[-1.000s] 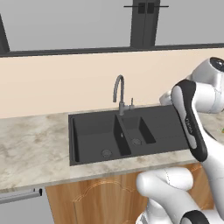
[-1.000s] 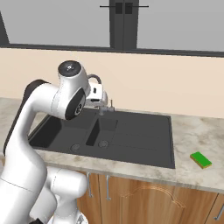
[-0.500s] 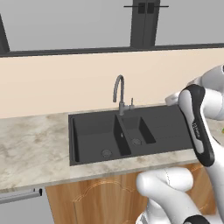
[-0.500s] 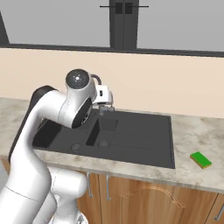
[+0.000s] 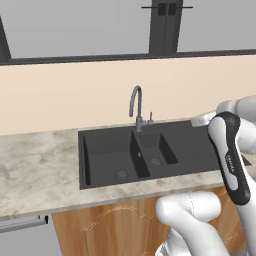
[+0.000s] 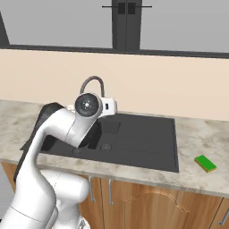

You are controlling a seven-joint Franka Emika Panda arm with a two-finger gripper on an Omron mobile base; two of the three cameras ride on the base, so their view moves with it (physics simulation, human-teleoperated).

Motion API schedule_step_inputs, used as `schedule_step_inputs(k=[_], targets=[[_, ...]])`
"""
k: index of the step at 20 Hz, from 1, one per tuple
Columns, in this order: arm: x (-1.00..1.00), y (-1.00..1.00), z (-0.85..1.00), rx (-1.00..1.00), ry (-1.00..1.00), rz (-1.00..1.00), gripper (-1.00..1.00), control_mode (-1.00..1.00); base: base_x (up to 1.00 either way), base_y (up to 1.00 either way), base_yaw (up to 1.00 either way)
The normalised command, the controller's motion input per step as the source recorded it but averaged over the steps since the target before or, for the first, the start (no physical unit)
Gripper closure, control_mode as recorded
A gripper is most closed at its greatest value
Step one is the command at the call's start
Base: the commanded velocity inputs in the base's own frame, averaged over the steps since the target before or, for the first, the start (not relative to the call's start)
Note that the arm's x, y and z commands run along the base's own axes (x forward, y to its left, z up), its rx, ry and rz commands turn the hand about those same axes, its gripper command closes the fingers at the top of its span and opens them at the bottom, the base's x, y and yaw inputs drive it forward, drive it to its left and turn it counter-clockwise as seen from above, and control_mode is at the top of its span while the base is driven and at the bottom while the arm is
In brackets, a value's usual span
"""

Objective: Soak the sponge with water for a few seconds and then drop it inside the sink.

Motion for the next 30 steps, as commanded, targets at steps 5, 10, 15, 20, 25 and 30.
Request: schedule_step_inputs(k=[5, 10, 15, 20, 25, 30], targets=[[0.12, 0.00, -0.04, 0.00, -0.12, 0.00, -1.00, -1.00, 0.00, 0.00, 0.00], [0.16, 0.00, 0.00, 0.00, -0.10, 0.00, -1.00, -1.00, 0.00, 0.00, 0.00], [0.25, -0.09, -0.14, 0.02, -0.11, 0.04, -1.00, -1.00, 0.00, 0.00, 0.00], [0.06, -0.16, 0.00, 0.00, -0.02, 0.08, -1.00, -1.00, 0.00, 0.00, 0.00], [0.00, 0.00, 0.00, 0.00, 0.00, 0.05, -1.00, -1.00, 0.00, 0.00, 0.00], [0.07, 0.00, -0.12, 0.01, -0.01, 0.06, -1.00, -1.00, 0.00, 0.00, 0.00]])
